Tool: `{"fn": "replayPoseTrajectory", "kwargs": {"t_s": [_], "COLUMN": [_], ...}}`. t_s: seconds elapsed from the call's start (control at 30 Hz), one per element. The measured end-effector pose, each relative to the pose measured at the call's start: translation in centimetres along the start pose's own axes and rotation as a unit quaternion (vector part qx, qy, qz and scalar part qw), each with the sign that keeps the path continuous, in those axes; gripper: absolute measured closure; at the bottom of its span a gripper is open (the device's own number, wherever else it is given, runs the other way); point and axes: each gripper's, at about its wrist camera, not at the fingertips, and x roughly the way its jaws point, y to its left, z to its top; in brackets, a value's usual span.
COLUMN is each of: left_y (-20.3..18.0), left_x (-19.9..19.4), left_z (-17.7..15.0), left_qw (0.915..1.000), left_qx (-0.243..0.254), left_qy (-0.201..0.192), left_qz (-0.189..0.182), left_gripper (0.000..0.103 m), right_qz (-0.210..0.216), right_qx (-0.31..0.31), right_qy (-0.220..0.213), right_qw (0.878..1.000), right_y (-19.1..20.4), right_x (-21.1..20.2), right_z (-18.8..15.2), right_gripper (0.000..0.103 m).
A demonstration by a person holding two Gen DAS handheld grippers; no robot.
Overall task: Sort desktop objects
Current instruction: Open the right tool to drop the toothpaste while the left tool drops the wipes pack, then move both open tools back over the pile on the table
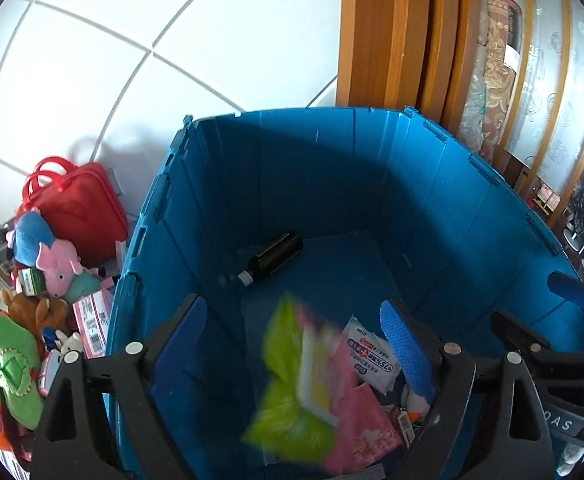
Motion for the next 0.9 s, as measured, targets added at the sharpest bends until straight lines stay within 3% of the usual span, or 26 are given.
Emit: {"fn": "replayPoseTrajectory", "kwargs": {"t_s": [0.17,0.37,0.57,0.63,0.9], "left_y": [0.1,0.2,1.2,1.9,6.7], "left_x": [0.1,-1.4,-5.5,-7.4,-13.4], "left_z": [-0.1,-0.4,-1.6,-2.4,-6.5], "left_qw": [1.0,0.9992,0.9976,0.9964,0.9884], "left_qx": [-0.001,-0.004,-0.028,-0.033,-0.048], "left_qy": [0.003,-0.029,-0.053,-0.069,-0.14], "left_qz": [-0.008,-0.027,-0.033,-0.038,0.036], "left_gripper": [0.014,0.014,0.014,0.014,0.013], "right_qz": [-0.003,0.013,0.013,0.032,0.082], "right_qx": [-0.002,0.013,0.024,0.021,-0.005], "right_qy": [-0.004,-0.014,-0.059,-0.07,-0.111], "right_qw": [1.0,1.0,0.998,0.997,0.99], "right_y": [0.1,-0.6,-0.3,0.7,6.9], "right_x": [-0.1,-0.5,-2.6,-3.5,-6.8], "right_z": [-0.1,-0.1,-0.6,-1.1,-2.9], "right_gripper": [0.017,0.006,0.001,0.0,0.0]}}
